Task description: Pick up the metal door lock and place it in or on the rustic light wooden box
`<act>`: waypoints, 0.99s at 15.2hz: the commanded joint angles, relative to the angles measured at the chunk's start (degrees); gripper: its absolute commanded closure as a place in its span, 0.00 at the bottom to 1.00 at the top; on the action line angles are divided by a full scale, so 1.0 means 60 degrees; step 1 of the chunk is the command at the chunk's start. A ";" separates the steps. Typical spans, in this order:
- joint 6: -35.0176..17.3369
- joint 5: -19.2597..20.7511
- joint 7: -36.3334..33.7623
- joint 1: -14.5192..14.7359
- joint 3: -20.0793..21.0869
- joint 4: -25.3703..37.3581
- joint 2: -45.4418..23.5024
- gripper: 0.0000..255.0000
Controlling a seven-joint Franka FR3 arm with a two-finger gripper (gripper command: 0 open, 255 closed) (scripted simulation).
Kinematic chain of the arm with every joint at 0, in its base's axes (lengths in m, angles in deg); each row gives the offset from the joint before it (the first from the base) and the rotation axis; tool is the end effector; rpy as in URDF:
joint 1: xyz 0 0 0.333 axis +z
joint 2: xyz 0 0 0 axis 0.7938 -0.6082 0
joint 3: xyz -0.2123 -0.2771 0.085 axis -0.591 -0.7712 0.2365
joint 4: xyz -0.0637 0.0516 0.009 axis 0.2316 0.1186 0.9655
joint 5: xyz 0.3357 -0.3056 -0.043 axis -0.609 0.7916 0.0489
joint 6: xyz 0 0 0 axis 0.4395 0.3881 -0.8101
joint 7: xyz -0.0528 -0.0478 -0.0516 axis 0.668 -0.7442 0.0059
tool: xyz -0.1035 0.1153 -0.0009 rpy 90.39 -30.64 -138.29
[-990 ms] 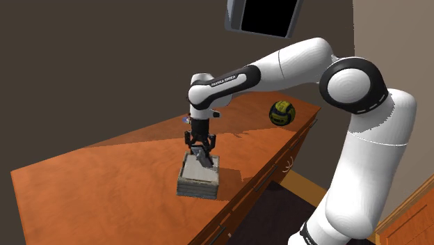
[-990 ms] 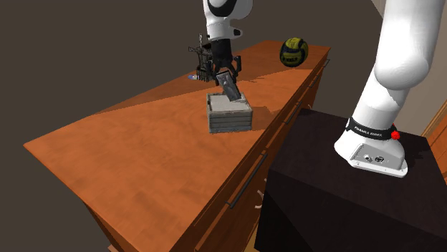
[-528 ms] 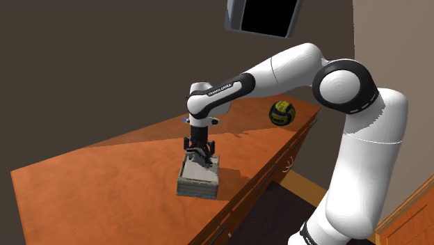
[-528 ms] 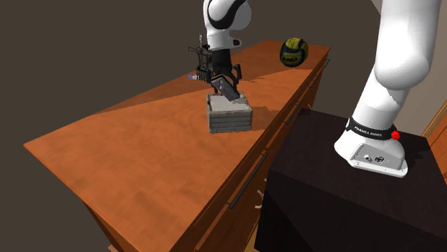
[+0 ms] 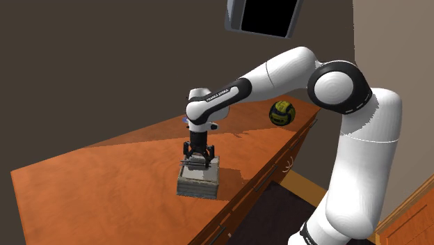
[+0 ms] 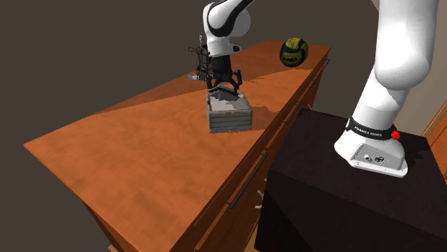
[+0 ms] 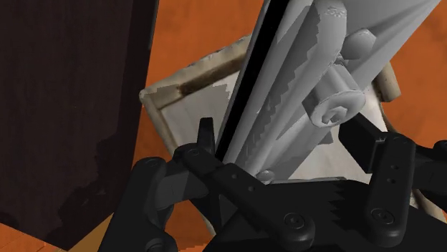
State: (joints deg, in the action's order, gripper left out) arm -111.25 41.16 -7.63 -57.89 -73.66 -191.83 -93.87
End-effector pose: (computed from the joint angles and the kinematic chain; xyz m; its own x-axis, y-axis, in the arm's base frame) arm 0.6086 0.0653 0.2347 0.2213 -0.9442 -0.2439 -0.9321 -0.2784 0.2318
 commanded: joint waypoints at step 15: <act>0.0962 0.0102 -0.0021 -0.0150 -0.0121 0.0832 0.0253 0.00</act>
State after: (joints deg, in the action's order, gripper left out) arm -105.80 41.77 -7.69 -58.80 -74.40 -187.07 -92.39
